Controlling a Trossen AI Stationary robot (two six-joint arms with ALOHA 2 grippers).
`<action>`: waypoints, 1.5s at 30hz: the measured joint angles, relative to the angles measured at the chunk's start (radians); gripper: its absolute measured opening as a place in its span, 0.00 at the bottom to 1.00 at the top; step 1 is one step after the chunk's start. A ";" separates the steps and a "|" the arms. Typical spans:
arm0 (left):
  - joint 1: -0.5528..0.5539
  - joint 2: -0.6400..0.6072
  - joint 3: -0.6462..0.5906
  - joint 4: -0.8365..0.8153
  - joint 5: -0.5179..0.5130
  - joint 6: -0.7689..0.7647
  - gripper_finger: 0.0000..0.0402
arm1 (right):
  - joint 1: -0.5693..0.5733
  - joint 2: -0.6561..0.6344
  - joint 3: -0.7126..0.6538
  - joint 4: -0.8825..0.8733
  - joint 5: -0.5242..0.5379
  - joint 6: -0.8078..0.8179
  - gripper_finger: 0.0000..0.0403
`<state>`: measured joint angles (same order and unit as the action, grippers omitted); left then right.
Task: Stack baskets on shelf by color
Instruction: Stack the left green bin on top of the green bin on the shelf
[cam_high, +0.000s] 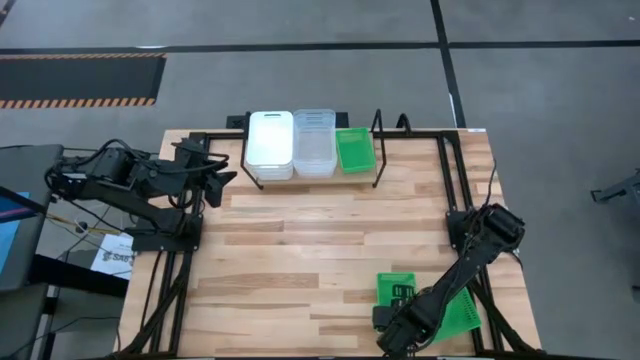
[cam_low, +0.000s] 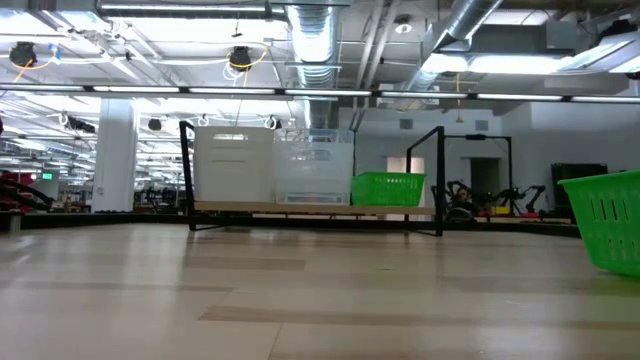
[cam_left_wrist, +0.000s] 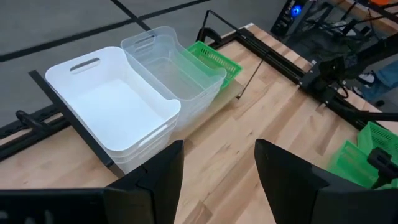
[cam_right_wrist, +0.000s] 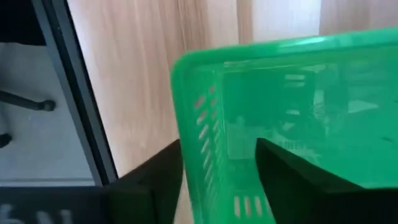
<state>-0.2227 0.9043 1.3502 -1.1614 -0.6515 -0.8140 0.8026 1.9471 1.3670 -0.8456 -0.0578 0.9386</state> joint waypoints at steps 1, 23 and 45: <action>0.000 0.002 0.000 0.000 0.000 0.000 0.46 | -0.004 0.003 0.000 0.010 -0.001 -0.001 0.50; 0.000 0.006 0.000 0.000 -0.004 -0.020 0.46 | -0.679 -0.497 0.115 -0.038 0.245 -0.983 0.01; 0.000 0.006 0.000 0.000 -0.070 -0.064 0.46 | -1.271 -0.301 0.113 -0.006 0.082 -1.547 0.01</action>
<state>-0.2226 0.9100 1.3502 -1.1618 -0.7212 -0.8776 -0.4685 1.6465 1.4803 -0.8520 0.0246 -0.6082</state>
